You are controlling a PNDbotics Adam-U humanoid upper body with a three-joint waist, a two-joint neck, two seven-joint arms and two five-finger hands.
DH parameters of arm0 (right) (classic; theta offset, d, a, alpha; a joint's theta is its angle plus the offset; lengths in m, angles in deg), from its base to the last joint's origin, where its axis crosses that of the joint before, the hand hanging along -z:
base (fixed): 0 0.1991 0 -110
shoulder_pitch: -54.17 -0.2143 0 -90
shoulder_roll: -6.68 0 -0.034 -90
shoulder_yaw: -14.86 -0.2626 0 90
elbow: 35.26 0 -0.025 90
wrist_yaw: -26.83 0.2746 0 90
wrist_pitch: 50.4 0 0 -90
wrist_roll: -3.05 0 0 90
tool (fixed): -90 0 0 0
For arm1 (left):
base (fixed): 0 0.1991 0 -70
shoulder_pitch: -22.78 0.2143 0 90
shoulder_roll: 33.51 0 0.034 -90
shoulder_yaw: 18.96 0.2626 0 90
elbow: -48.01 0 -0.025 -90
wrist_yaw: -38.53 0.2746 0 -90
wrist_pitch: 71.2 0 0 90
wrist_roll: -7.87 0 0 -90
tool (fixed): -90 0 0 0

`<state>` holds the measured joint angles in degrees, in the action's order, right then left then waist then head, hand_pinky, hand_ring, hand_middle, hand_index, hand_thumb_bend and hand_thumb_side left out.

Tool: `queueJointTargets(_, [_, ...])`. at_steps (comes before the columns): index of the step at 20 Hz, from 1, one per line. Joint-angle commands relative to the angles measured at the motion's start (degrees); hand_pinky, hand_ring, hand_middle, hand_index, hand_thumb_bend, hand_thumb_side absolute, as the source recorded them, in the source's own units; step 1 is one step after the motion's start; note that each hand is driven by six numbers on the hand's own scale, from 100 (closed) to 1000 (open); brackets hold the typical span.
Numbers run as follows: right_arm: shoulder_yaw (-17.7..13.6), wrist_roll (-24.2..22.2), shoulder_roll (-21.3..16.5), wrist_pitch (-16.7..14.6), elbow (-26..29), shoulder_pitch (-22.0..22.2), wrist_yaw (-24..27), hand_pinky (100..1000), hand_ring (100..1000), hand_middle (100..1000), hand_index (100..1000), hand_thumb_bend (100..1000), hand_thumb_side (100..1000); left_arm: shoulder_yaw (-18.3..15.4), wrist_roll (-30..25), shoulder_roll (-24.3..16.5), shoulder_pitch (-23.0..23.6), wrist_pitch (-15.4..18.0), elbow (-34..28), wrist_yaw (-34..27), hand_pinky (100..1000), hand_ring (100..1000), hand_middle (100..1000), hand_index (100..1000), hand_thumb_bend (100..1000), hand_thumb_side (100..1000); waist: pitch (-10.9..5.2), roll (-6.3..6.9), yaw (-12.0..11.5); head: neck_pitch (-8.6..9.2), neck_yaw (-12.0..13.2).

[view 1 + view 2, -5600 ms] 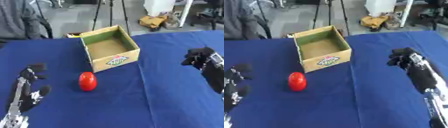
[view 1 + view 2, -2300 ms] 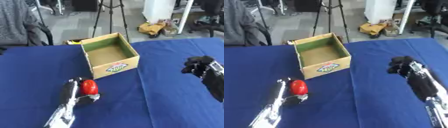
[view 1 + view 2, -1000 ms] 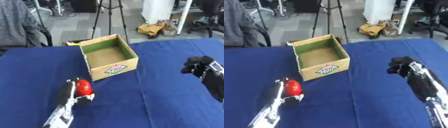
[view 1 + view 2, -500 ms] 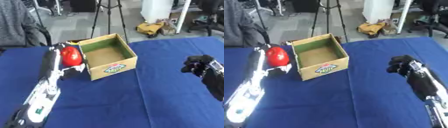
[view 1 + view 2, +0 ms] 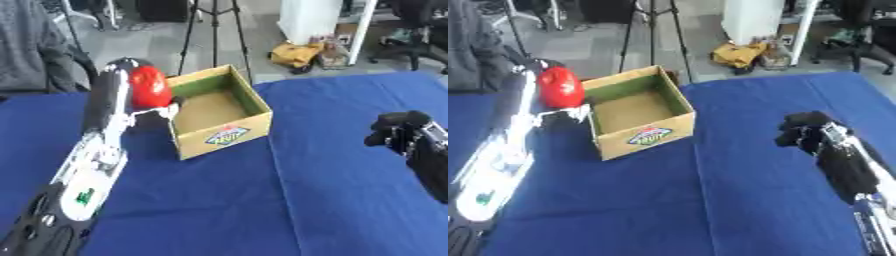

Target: Pick up objects on the table and place them in the box.

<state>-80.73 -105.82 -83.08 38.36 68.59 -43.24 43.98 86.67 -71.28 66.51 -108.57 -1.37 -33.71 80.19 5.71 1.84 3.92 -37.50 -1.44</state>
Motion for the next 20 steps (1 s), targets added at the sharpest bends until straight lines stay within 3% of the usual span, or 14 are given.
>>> queueJointTargets(1, [0.3, -0.6, -0.7, -0.1, 0.7, -1.0, -0.2, 699, 627, 630, 736, 100, 787, -1.2, -2.8, 2.4, -2.7, -2.7, 3.8, 1.5, 367, 491, 528, 702, 100, 192, -0.35, -0.15, 0.7, 0.85, 1.0])
queueJointTargets(8, [1.0, -1.5, -0.9, -0.1, 0.8, -1.5, -0.4, 698, 628, 631, 736, 100, 791, -4.7, -7.9, 5.9, -5.6, -5.4, 14.0, 7.3, 408, 516, 551, 720, 100, 227, 0.3, 0.13, 3.2, 1.71, 2.4])
queueJointTargets(13, [1.3, -1.9, -1.0, -0.1, 0.8, -1.8, -0.6, 698, 628, 632, 736, 100, 792, -8.6, -5.4, 6.3, -7.8, -6.0, 21.8, 10.1, 465, 551, 569, 727, 100, 248, 0.62, 0.51, 4.5, 2.15, 3.0])
queueJointTargets(18, [1.4, -2.1, -1.1, -0.1, 0.7, -1.9, -0.6, 698, 629, 632, 736, 100, 792, -10.9, -0.3, 6.0, -9.5, -5.5, 30.1, 10.6, 532, 610, 608, 737, 382, 340, 0.67, 0.72, 5.2, 2.26, 3.1])
queueJointTargets(19, [1.4, -2.1, -1.1, -0.1, 0.7, -1.9, -0.6, 697, 629, 632, 736, 100, 793, -11.1, 0.7, 6.0, -9.7, -5.1, 31.7, 10.5, 555, 636, 626, 745, 501, 385, 0.65, 0.74, 5.2, 2.24, 3.1])
queueJointTargets(20, [1.4, -2.1, -1.1, -0.1, 0.7, -1.8, -0.6, 697, 629, 633, 736, 100, 793, -11.2, 1.7, 6.1, -10.0, -4.6, 33.4, 10.4, 570, 650, 639, 751, 552, 404, 0.64, 0.76, 5.3, 2.22, 3.1])
